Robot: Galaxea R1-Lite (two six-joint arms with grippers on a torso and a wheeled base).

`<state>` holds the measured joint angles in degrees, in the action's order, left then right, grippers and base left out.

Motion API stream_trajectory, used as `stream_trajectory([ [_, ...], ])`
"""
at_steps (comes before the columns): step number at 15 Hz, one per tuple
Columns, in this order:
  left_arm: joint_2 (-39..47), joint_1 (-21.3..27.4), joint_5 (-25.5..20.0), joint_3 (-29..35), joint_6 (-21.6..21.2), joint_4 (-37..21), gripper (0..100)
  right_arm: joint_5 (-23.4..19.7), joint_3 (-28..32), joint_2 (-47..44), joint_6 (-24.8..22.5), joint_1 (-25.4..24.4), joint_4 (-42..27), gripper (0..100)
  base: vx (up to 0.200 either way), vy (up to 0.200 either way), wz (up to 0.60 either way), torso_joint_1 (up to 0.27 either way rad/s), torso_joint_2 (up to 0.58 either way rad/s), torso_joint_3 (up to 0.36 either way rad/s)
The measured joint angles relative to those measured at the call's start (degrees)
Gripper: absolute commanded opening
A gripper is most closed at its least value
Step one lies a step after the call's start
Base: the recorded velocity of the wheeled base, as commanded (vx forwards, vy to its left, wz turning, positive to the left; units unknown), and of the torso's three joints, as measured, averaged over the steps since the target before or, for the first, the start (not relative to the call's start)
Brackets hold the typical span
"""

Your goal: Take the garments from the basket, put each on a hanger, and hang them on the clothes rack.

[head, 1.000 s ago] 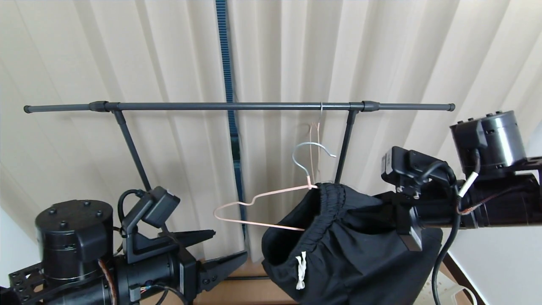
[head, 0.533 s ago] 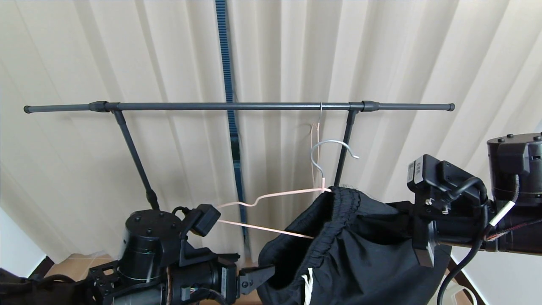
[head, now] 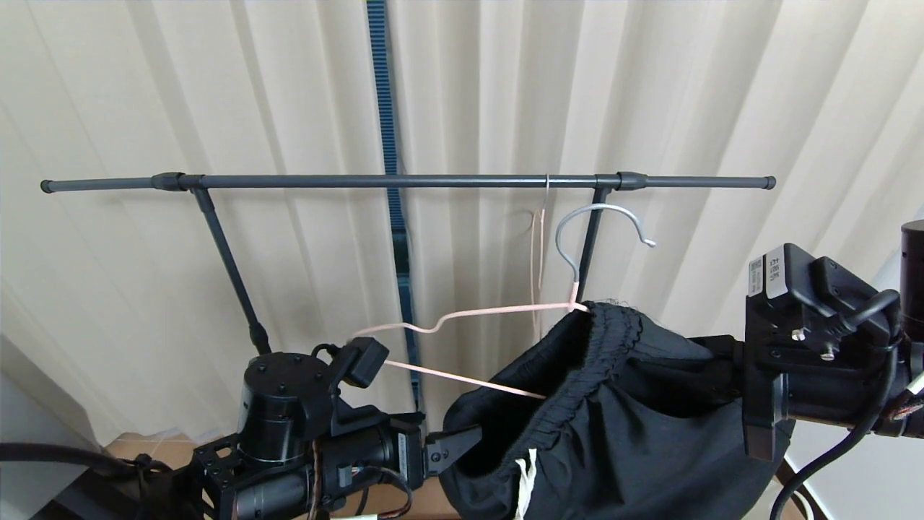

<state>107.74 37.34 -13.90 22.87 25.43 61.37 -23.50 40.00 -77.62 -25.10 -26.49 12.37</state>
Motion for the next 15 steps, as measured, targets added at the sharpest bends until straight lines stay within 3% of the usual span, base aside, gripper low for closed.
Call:
stream_trajectory([
  [3,3.0,-1.3,0.0,0.1,-0.1,4.2,100,-0.1,-0.3,0.9,0.0,-0.1,0.1,0,0.000,0.000,0.00,0.000,0.00,0.000],
  [8,6.3,-1.3,0.0,0.2,-0.4,5.0,100,-0.1,-0.6,1.6,0.9,-1.1,0.4,0,0.000,0.000,0.00,0.000,0.00,0.000],
  [9,6.8,-1.2,0.0,0.3,-0.4,5.0,0,-0.1,-0.6,1.6,0.9,-1.1,0.4,0,0.000,0.000,0.00,0.000,0.00,0.000],
  [15,6.8,-0.8,2.3,-0.3,-2.7,9.6,0,-0.1,-0.5,1.4,0.9,-1.1,0.6,0,0.000,0.000,0.00,0.000,0.00,0.000],
])
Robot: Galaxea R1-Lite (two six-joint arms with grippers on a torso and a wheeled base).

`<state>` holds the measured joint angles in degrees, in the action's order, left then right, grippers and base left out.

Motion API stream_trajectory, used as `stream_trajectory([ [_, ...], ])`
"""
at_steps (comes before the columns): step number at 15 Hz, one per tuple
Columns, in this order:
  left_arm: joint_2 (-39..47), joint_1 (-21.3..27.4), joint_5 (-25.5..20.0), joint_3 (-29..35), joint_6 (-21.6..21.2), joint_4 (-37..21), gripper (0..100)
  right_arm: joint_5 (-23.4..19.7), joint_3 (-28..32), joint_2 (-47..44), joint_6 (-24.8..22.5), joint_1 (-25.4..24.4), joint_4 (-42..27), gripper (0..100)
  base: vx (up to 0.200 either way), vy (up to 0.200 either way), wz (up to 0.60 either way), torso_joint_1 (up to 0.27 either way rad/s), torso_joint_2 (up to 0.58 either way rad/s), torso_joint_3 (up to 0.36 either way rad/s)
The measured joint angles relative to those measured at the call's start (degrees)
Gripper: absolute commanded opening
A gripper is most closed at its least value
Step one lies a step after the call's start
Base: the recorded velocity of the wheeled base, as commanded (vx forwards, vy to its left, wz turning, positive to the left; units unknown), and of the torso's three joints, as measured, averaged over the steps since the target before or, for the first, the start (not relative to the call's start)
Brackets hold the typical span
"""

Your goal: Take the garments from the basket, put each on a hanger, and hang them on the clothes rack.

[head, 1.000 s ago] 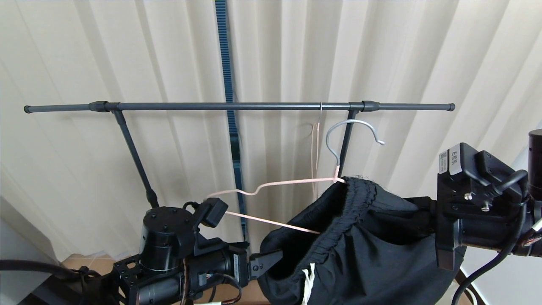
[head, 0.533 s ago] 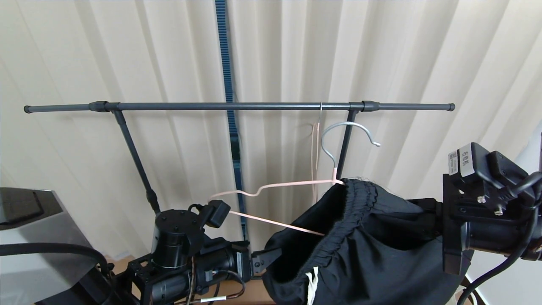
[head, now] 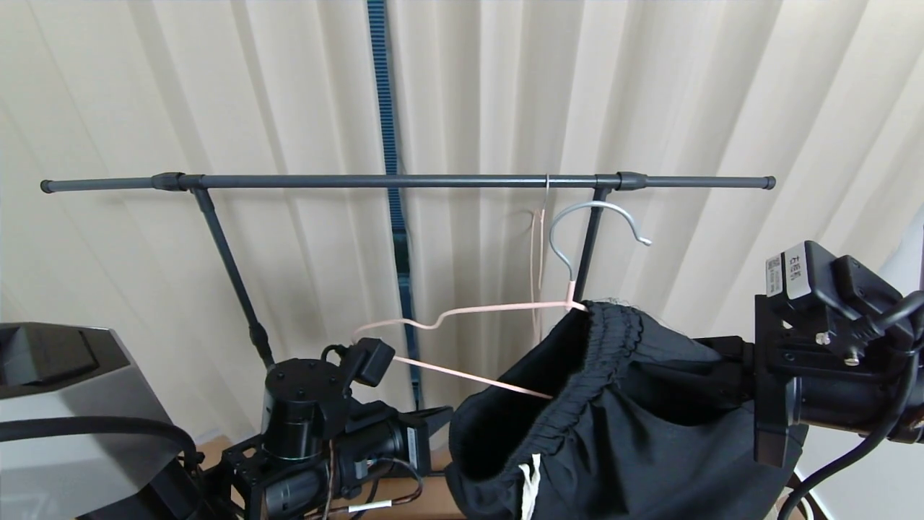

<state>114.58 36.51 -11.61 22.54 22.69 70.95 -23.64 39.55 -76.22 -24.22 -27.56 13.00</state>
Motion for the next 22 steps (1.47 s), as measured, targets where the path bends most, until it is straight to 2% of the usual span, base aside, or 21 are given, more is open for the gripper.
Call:
stream_trajectory([
  [5,-3.6,0.0,0.1,-4.0,-2.5,1.6,0,0.0,0.5,-0.7,0.0,1.5,0.0,0,0.000,0.000,0.00,0.000,0.00,0.000],
  [6,-4.5,0.0,0.1,-4.8,-4.1,1.6,100,0.1,0.6,-0.9,0.1,1.8,0.0,0,0.000,0.000,0.00,0.000,0.00,0.000],
  [8,-5.8,0.0,1.1,-6.2,-6.0,1.8,100,0.1,0.7,-1.1,0.1,2.0,0.0,0,0.000,0.000,0.00,0.000,0.00,0.000],
  [10,-7.1,0.1,1.0,-7.7,-4.7,2.6,100,0.1,0.9,-1.2,1.3,2.2,0.0,0,0.000,0.000,0.00,0.000,0.00,0.000],
  [12,-8.0,-0.1,0.8,-8.9,1.0,3.4,100,0.0,1.5,-1.2,3.5,2.8,0.2,0,0.000,0.000,0.00,0.000,0.00,0.000],
  [14,-8.2,-1.2,-0.2,-9.2,7.6,3.6,100,-0.4,1.6,-1.0,3.8,2.9,0.2,0,0.000,0.000,0.00,0.000,0.00,0.000],
  [17,-5.7,-3.8,-5.8,-8.1,13.2,3.7,100,-0.9,1.4,-0.8,5.3,3.0,2.6,0,0.000,0.000,0.00,0.000,0.00,0.000],
  [19,-3.1,-4.9,-6.8,-5.9,14.8,3.8,100,-3.8,1.0,-0.8,6.8,3.0,3.7,0,0.000,0.000,0.00,0.000,0.00,0.000],
  [22,-0.6,-5.0,-7.0,-2.5,15.0,3.6,100,-5.0,0.9,-0.4,7.5,3.0,3.8,0,0.000,0.000,0.00,0.000,0.00,0.000],
])
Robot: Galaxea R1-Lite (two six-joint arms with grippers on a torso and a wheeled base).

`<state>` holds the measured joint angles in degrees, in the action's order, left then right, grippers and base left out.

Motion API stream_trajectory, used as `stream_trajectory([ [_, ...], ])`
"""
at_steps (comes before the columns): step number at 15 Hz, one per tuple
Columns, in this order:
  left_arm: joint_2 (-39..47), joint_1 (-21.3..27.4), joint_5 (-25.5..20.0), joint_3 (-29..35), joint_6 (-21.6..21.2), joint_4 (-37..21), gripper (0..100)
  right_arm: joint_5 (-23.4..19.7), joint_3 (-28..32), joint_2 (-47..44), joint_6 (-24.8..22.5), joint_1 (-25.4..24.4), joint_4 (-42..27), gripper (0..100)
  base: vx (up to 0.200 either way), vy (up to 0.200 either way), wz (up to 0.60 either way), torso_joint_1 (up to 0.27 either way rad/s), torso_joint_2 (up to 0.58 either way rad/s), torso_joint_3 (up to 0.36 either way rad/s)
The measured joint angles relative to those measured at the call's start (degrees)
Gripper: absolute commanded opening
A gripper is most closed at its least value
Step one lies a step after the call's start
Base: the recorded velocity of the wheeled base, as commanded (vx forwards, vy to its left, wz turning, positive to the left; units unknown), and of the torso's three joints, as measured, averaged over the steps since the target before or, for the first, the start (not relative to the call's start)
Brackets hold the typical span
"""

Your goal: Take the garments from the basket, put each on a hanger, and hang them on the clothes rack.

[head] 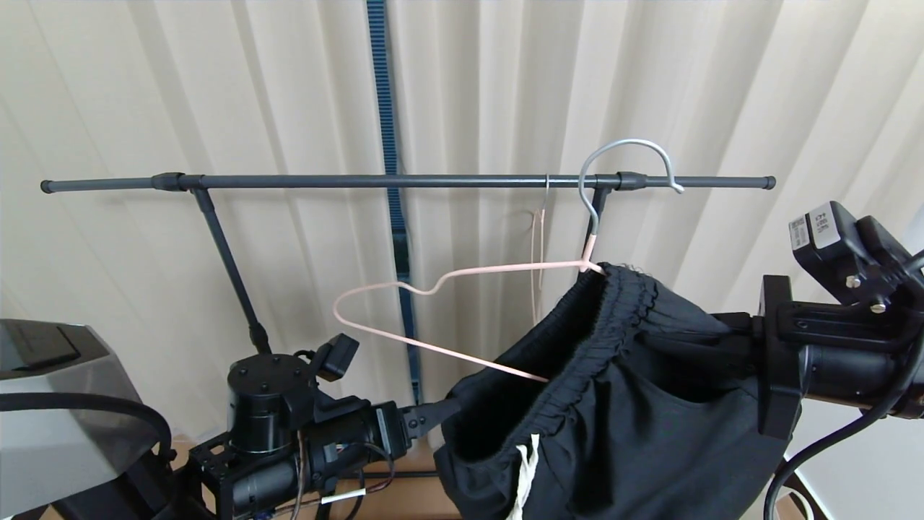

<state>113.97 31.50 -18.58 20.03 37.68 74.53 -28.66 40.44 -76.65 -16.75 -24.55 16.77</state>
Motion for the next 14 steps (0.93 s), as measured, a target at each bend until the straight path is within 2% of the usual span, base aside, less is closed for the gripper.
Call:
stream_trajectory([
  [2,0.9,0.6,-0.1,1.8,0.0,-0.1,100,-0.8,-0.1,0.2,0.0,0.0,0.0,0,0.000,0.000,0.00,0.000,0.00,0.000],
  [3,1.4,1.3,0.0,2.2,0.0,-0.2,0,-1.0,-0.1,0.2,0.1,-0.1,0.0,0,0.000,0.000,0.00,0.000,0.00,0.000],
  [7,2.3,2.7,0.1,1.9,-0.5,0.0,0,-0.9,-0.2,0.3,0.1,0.0,0.1,0,0.000,0.000,0.00,0.000,0.00,0.000],
  [10,-0.2,2.5,0.4,-0.3,-3.2,0.0,0,-0.9,-0.1,0.1,0.0,0.9,0.1,0,0.000,0.000,0.00,0.000,0.00,0.000],
  [14,-6.1,-1.2,0.4,-2.2,-6.4,-0.5,0,-0.9,0.0,-0.5,-0.3,3.9,0.0,0,0.000,0.000,0.00,0.000,0.00,0.000],
])
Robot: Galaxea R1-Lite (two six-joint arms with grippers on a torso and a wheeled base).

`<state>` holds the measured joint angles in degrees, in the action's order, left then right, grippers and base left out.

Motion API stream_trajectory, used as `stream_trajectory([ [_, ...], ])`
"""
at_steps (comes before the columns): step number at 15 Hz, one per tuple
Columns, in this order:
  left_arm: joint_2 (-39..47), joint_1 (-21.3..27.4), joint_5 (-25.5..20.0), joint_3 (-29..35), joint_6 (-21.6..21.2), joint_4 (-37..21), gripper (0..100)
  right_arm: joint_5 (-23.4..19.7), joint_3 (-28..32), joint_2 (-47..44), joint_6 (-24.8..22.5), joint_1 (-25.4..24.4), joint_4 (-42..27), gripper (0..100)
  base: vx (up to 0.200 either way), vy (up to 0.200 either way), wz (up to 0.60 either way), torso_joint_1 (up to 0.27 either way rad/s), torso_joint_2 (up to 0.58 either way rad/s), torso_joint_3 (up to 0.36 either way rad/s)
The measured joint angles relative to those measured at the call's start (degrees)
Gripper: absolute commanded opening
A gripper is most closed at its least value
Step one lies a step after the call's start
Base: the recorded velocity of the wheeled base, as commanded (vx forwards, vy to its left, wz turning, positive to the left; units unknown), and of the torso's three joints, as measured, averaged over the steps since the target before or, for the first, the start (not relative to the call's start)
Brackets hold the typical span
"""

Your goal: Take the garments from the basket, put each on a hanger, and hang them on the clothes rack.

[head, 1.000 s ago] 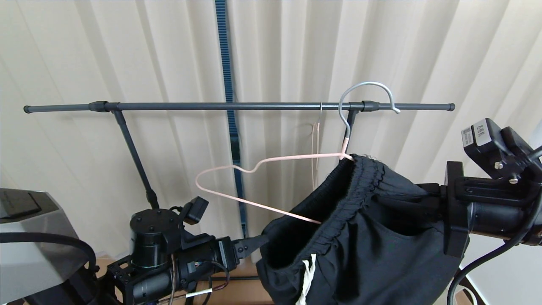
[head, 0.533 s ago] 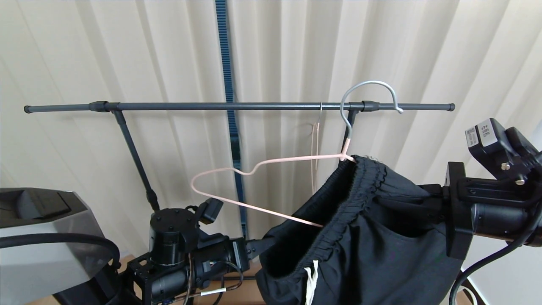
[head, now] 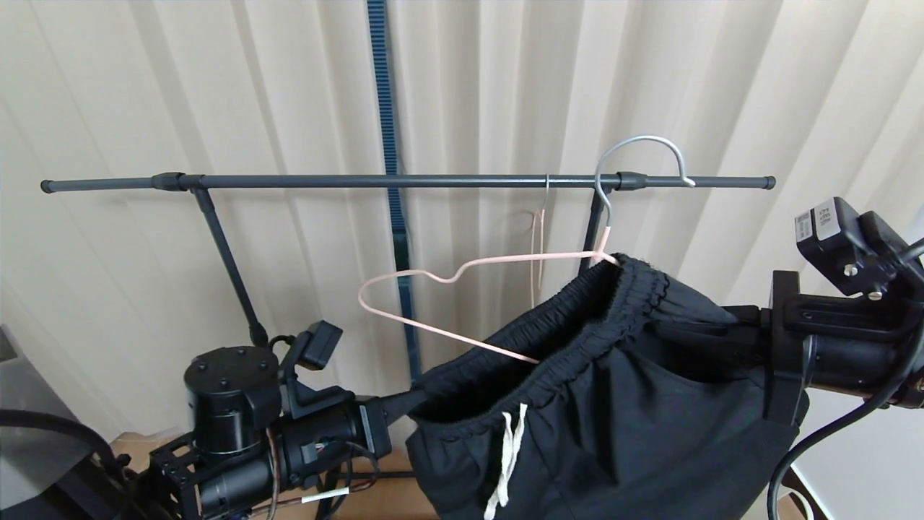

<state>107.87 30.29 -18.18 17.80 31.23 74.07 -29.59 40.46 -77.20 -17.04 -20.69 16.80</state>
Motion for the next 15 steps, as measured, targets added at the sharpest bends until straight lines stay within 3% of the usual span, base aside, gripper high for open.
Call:
stream_trajectory([
  [2,-1.5,-2.5,0.0,0.1,-1.0,0.0,0,0.0,-0.1,-0.5,-1.0,0.9,-0.1,0,0.000,0.000,0.00,0.000,0.00,0.000],
  [7,-2.7,-7.8,0.0,2.4,-3.5,-0.2,0,-0.1,-2.2,-2.2,-12.2,3.4,-0.4,0,0.000,0.000,0.00,0.000,0.00,0.000],
  [13,-3.4,-10.3,-0.1,3.7,-5.3,-0.6,0,0.0,-4.1,-4.6,-23.6,6.5,-0.8,0,0.000,0.000,0.00,0.000,0.00,0.000],
  [15,-4.3,-10.3,-0.1,4.2,-5.8,-2.7,0,0.3,-4.5,-5.6,-24.6,7.0,-0.9,0,0.000,0.000,0.00,0.000,0.00,0.000],
])
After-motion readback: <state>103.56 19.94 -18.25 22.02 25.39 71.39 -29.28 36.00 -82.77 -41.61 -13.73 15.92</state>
